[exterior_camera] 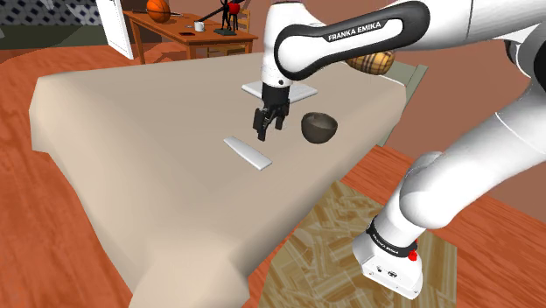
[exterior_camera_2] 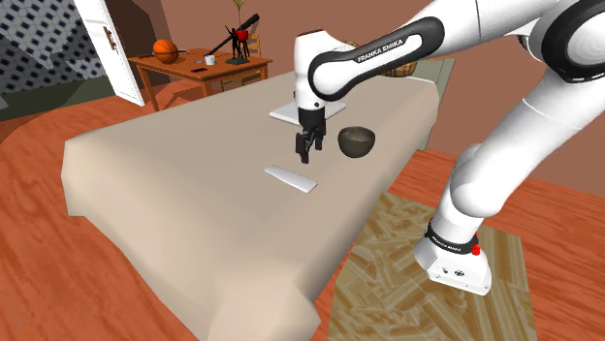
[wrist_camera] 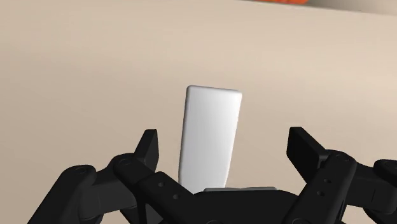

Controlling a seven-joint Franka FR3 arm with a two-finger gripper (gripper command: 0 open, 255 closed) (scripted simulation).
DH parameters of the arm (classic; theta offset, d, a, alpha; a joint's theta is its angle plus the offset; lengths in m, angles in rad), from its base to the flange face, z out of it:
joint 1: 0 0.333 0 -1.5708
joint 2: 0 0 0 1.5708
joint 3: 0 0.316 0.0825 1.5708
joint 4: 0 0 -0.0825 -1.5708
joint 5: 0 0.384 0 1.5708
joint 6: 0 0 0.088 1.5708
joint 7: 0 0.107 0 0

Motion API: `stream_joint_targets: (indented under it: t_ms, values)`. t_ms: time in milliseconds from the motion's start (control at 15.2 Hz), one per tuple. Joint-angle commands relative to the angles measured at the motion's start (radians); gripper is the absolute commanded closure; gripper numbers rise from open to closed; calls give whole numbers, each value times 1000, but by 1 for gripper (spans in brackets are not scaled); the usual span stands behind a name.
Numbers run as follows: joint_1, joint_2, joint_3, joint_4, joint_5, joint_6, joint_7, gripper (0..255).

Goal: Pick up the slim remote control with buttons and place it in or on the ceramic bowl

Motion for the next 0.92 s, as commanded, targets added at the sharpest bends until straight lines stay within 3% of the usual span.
stream_joint_targets:
  t_ms: [0, 528, 858]
  values:
    - [-10, 67, 6, 13, -14, 62, 29, 0]
    - [-29, 364, 17, 161, -99, 228, 169, 0]
    - [-27, 401, 15, 134, -110, 292, 177, 0]
